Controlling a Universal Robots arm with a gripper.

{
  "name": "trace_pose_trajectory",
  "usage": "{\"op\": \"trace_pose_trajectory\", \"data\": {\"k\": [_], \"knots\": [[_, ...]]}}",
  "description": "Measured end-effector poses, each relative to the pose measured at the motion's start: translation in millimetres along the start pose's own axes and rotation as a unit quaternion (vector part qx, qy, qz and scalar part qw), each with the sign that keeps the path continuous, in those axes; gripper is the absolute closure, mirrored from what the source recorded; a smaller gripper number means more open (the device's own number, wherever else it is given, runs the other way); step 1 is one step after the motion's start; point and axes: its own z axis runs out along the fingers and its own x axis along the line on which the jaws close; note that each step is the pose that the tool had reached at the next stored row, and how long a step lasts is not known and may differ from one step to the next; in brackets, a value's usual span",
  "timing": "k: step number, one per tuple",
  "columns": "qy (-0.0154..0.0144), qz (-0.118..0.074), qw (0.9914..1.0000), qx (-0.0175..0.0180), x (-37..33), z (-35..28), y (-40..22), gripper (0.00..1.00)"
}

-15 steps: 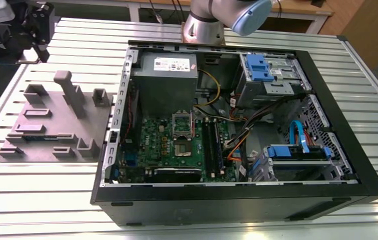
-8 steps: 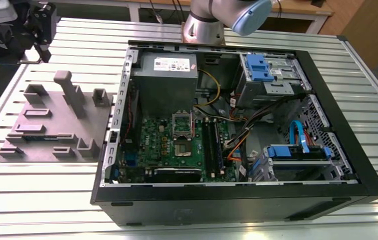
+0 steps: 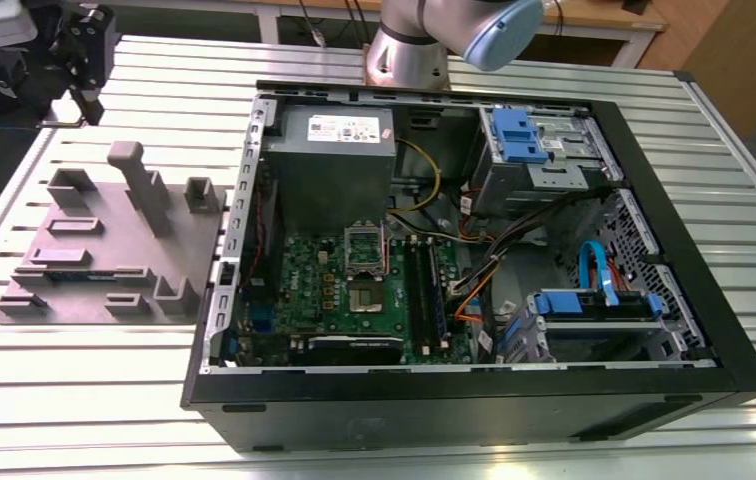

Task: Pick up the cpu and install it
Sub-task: 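Pick up the cpu and move it towards the insertion slot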

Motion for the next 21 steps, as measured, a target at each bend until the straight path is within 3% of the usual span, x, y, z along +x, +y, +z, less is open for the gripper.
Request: {"op": "trace_pose_trajectory", "data": {"k": [21], "knots": [[0.0000, 0.000, 1.00000, 0.0000, -6.9, 0.0, 0.1, 0.53]]}}
